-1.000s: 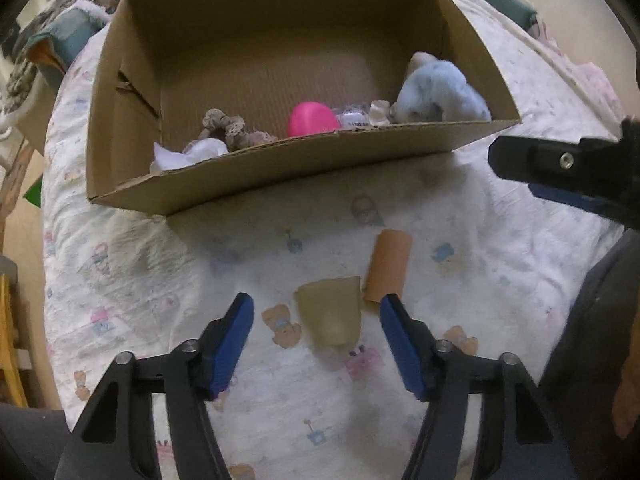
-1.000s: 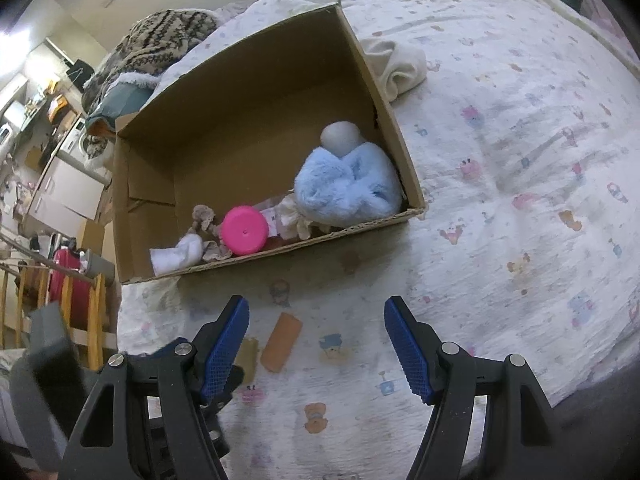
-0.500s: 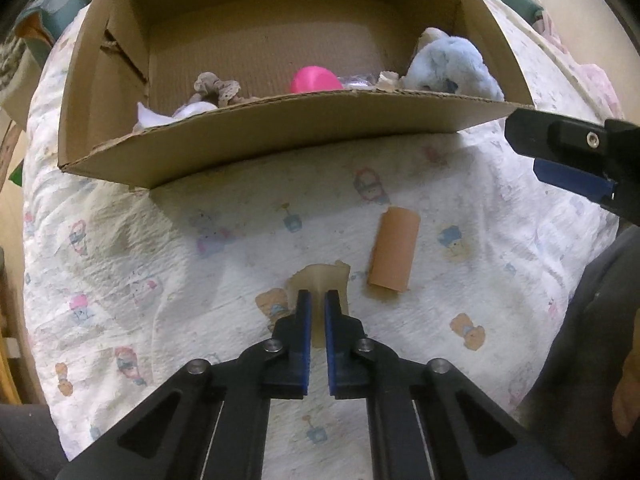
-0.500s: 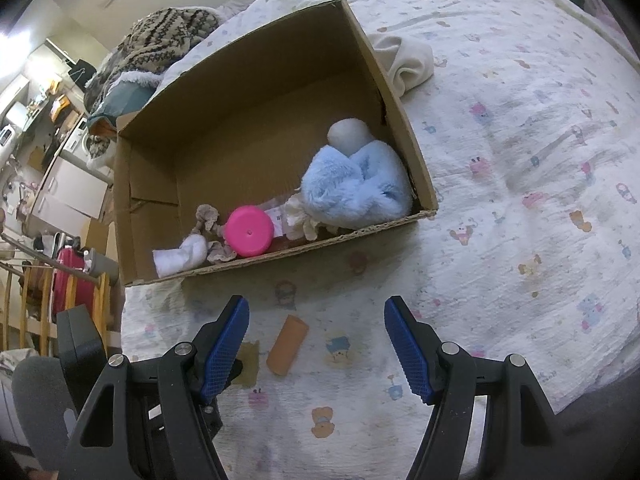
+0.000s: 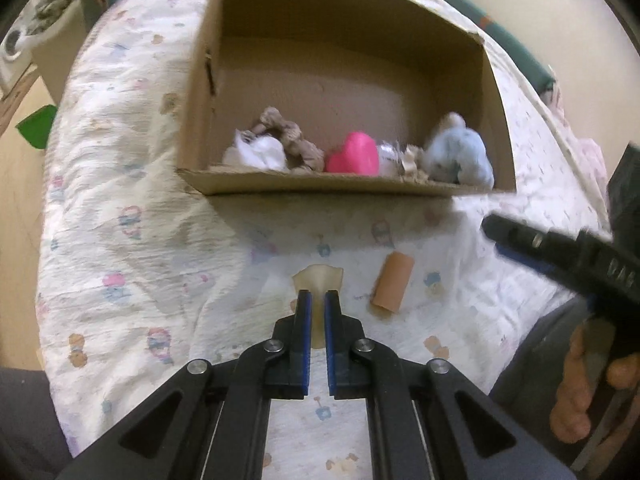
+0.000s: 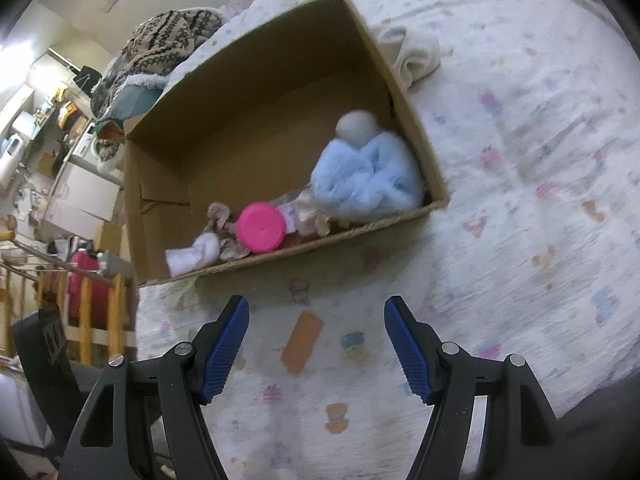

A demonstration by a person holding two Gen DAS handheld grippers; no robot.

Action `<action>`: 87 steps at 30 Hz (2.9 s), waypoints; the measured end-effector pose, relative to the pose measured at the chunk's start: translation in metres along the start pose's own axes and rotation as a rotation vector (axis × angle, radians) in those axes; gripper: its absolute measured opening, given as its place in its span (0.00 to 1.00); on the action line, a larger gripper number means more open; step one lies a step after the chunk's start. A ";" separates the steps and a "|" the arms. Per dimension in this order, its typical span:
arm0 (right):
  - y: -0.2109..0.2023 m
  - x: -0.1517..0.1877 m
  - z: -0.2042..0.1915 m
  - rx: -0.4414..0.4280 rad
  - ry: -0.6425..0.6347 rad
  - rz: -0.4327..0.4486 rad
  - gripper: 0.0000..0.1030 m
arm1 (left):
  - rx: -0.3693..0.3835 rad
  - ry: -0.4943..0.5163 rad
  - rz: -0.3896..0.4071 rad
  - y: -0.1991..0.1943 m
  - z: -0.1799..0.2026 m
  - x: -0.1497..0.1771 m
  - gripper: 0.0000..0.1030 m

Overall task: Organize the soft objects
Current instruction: 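Move the right tool to the tan cardboard tube and grasp it, then carry the tube over the box and lower it inside with the right tool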

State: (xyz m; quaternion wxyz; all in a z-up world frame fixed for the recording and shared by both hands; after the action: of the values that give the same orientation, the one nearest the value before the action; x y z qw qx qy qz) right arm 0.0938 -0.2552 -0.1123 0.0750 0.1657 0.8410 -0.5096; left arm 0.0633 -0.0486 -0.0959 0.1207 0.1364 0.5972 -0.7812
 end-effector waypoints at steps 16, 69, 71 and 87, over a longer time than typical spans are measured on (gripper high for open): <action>0.088 0.039 -0.016 -0.023 0.035 -0.293 0.31 | -0.081 -0.052 -0.002 0.005 -0.010 0.001 0.06; -0.048 -0.081 -0.063 -0.083 -0.222 0.249 0.06 | -0.149 0.067 0.359 -0.066 0.009 -0.132 0.06; -0.035 -0.084 -0.058 -0.082 -0.220 0.228 0.06 | -0.150 0.049 0.357 -0.052 0.005 -0.137 0.06; 0.021 -0.061 -0.051 0.058 -0.288 0.124 0.07 | -0.171 0.060 0.281 0.001 -0.008 -0.123 0.09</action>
State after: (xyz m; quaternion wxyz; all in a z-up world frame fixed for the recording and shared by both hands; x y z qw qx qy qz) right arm 0.1604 -0.2136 -0.0875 0.2214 0.1444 0.7946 -0.5465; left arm 0.1790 -0.0379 -0.0546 0.2220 0.2309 0.6400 -0.6984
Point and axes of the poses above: each gripper's, at about its wrist camera, not at the fingertips, and y roughly the way its jaws point, z to its right, x to its underside, the point moved 7 cm from there along y, roughly the way its jaws point, and after that the axes turned 2 degrees about z, right-handed, at the moved point
